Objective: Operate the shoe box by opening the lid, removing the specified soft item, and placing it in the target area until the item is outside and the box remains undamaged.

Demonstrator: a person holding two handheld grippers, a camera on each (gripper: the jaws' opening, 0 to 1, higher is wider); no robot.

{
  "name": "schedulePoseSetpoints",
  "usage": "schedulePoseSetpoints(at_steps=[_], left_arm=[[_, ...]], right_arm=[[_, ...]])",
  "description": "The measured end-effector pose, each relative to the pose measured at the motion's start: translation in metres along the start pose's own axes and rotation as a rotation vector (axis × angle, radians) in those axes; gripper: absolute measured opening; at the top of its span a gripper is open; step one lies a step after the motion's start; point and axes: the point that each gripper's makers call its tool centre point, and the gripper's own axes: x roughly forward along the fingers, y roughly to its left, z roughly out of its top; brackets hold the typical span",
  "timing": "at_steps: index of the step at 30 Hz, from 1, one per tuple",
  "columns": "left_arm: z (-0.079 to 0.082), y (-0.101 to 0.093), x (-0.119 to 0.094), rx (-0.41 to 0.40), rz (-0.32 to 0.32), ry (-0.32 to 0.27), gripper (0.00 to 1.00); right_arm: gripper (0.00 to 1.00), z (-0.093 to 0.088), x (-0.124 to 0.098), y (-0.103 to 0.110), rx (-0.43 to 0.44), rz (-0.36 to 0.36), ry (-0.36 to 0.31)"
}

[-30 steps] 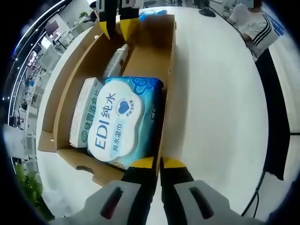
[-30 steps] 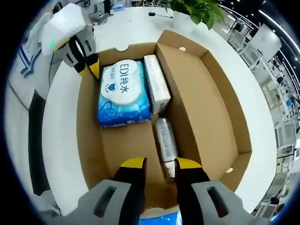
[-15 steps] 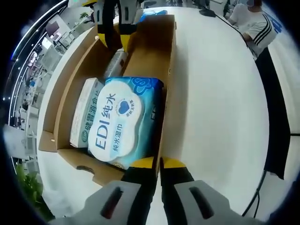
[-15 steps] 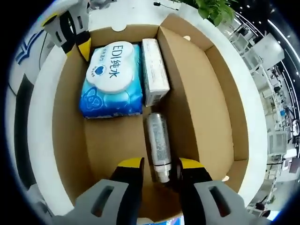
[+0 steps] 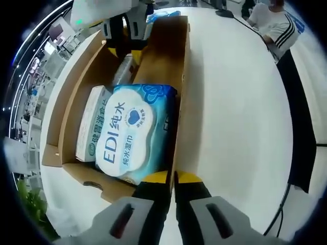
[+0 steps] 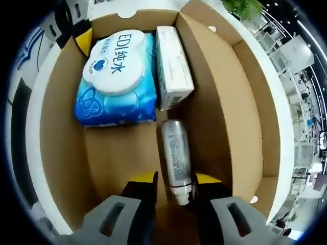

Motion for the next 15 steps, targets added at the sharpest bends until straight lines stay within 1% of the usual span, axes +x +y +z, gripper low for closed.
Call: schedulePoseSetpoints(at_steps=[2, 4, 5, 6, 7, 8, 9, 10, 11, 13, 14, 15], left_arm=[[0.000, 0.000, 0.000, -0.005, -0.001, 0.000, 0.02], [0.000, 0.000, 0.000, -0.006, 0.000, 0.001, 0.02], [0.000, 0.000, 0.000, -0.008, 0.000, 0.001, 0.02], [0.000, 0.000, 0.000, -0.009, 0.000, 0.001, 0.02], [0.000, 0.000, 0.000, -0.009, 0.000, 0.002, 0.02], [0.000, 0.000, 0.000, -0.011, 0.000, 0.002, 0.02], [0.000, 0.000, 0.000, -0.012, 0.000, 0.003, 0.02], [0.000, 0.000, 0.000, -0.013, -0.001, 0.004, 0.02], [0.000, 0.000, 0.000, -0.013, -0.001, 0.005, 0.02], [0.000, 0.000, 0.001, -0.013, -0.002, 0.005, 0.02], [0.000, 0.000, 0.001, -0.013, -0.003, 0.005, 0.02], [0.000, 0.000, 0.001, -0.014, -0.002, 0.005, 0.02]], right_arm=[[0.25, -0.003, 0.002, -0.001, -0.009, 0.000, 0.005], [0.25, -0.004, 0.004, 0.000, 0.009, 0.006, -0.001], [0.25, -0.007, 0.008, 0.001, 0.014, 0.011, 0.005], [0.23, -0.008, 0.008, 0.001, 0.013, 0.010, 0.008], [0.20, -0.013, 0.009, 0.001, 0.013, 0.005, 0.029], [0.20, -0.010, 0.010, 0.001, 0.017, 0.011, 0.020], [0.20, -0.010, 0.010, 0.002, 0.036, 0.014, 0.020], [0.20, -0.008, 0.007, 0.006, 0.073, 0.042, 0.015], [0.20, -0.008, 0.007, 0.006, 0.080, 0.047, 0.013], [0.20, -0.008, 0.004, 0.019, 0.184, 0.117, 0.027], [0.20, -0.008, 0.004, 0.020, 0.197, 0.123, 0.023], [0.19, -0.007, 0.003, 0.022, 0.234, 0.140, 0.019]])
